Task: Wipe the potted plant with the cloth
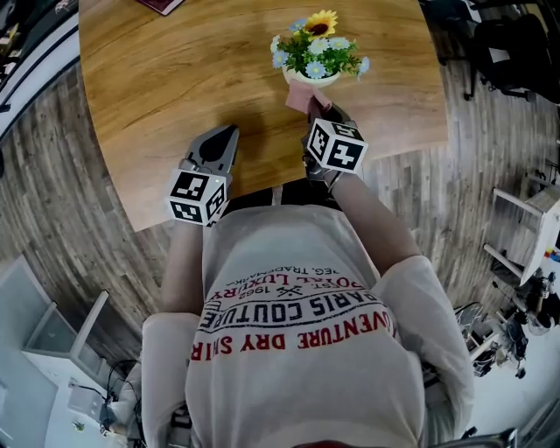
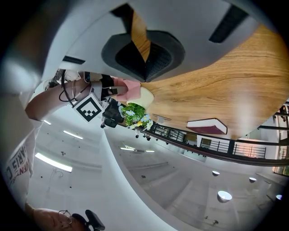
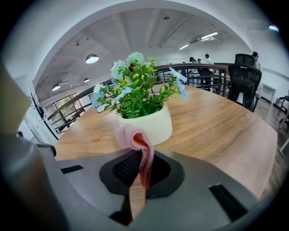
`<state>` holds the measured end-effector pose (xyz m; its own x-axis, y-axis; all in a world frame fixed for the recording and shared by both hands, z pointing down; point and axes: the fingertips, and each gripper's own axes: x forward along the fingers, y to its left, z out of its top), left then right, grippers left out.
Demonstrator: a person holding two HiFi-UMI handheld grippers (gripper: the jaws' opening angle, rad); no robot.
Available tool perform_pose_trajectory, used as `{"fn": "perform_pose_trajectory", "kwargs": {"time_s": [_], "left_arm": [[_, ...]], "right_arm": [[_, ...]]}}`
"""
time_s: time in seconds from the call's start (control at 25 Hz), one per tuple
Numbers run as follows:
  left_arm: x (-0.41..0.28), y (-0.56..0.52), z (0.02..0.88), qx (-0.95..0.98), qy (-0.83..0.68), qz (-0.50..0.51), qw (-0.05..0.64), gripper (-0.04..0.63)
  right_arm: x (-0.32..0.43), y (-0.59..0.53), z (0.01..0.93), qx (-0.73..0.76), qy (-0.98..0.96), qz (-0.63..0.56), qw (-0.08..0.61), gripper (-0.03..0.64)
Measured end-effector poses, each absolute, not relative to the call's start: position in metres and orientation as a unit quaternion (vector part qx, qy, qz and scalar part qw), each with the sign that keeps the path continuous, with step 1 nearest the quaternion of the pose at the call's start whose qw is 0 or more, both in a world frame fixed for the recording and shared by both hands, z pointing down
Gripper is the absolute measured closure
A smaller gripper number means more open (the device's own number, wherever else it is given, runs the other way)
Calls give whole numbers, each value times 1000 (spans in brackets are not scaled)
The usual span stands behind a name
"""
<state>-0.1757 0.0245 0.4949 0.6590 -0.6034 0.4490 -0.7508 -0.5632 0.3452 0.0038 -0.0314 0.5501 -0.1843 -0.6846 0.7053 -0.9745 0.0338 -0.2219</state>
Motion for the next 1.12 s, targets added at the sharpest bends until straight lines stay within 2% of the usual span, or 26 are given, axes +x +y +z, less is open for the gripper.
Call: {"fn": "perform_pose_trajectory", "kwargs": {"time_s": [0.4, 0.56, 0.64, 0.68, 0.76, 1.0, 1.12], "left_arm": [[-128, 13, 495, 881, -370, 156, 251, 578], [-93, -1, 497, 891, -356, 173, 224, 565], [-80, -11, 499, 896, -354, 173, 205, 421], [-74, -16, 502, 899, -350, 173, 197, 372], [-62, -25, 509, 905, -340, 178, 185, 345], [-38, -54, 512, 918, -323, 188, 133, 179], [-32, -71, 515, 925, -311, 179, 126, 141]], "right_arm": [[78, -35, 544, 596, -708, 254, 281, 578], [113, -54, 541, 595, -712, 234, 290, 578], [123, -66, 542, 588, -718, 223, 298, 578], [126, -72, 543, 583, -722, 217, 302, 578], [132, -84, 547, 570, -732, 205, 311, 578], [140, -114, 552, 517, -770, 168, 335, 578], [136, -129, 554, 497, -784, 161, 335, 578]]}}
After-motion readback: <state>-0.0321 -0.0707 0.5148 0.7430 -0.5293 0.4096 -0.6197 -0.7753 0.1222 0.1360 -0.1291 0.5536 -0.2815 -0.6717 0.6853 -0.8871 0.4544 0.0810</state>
